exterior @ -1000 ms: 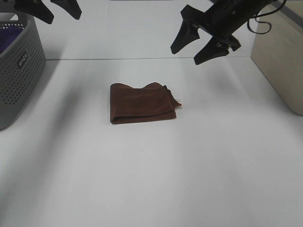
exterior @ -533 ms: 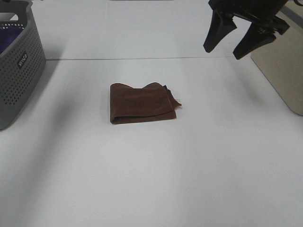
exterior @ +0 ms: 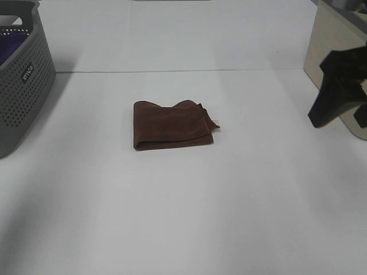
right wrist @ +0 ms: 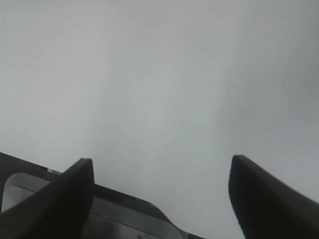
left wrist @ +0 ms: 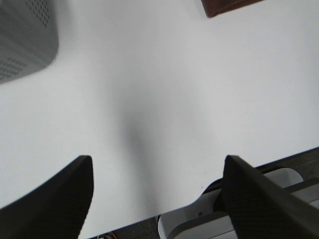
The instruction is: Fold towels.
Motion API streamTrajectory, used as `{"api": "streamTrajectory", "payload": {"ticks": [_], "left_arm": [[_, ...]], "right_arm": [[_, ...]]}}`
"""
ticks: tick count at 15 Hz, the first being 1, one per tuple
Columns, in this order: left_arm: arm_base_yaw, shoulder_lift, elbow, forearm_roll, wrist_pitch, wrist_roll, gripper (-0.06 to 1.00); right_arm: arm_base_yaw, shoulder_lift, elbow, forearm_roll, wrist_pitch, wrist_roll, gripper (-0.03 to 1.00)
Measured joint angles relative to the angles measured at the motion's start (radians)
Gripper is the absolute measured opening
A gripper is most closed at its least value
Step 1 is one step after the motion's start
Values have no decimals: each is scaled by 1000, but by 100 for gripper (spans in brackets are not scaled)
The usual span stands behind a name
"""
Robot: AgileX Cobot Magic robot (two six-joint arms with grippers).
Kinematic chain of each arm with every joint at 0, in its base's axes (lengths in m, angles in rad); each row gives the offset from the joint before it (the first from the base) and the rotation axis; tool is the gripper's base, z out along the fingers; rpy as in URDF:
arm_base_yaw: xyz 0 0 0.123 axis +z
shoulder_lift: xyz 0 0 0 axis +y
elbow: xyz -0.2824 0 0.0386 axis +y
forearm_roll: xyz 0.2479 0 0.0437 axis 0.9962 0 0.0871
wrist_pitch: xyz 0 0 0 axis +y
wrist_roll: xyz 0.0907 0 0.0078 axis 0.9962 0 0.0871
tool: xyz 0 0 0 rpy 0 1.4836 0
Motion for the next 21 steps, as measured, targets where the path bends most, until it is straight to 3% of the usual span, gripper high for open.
{"api": "streamTrajectory", "payload": {"ticks": [6, 7, 13, 17, 21], "left_arm": [[0, -418, 354, 5, -18, 21, 69], [0, -582, 432, 6, -33, 59, 69], [0, -849, 578, -10, -129, 119, 69], [0, -860, 578, -45, -140, 183, 69], [0, -860, 578, -57, -140, 200, 69]], "right_arm": [[0, -445, 376, -42, -105, -3, 71], [0, -602, 484, -45, -133, -11, 71], [0, -909, 512, -35, -118, -35, 71], [0, -935, 526, -44, -17, -37, 71], [0, -935, 527, -47, -15, -48, 71]]}}
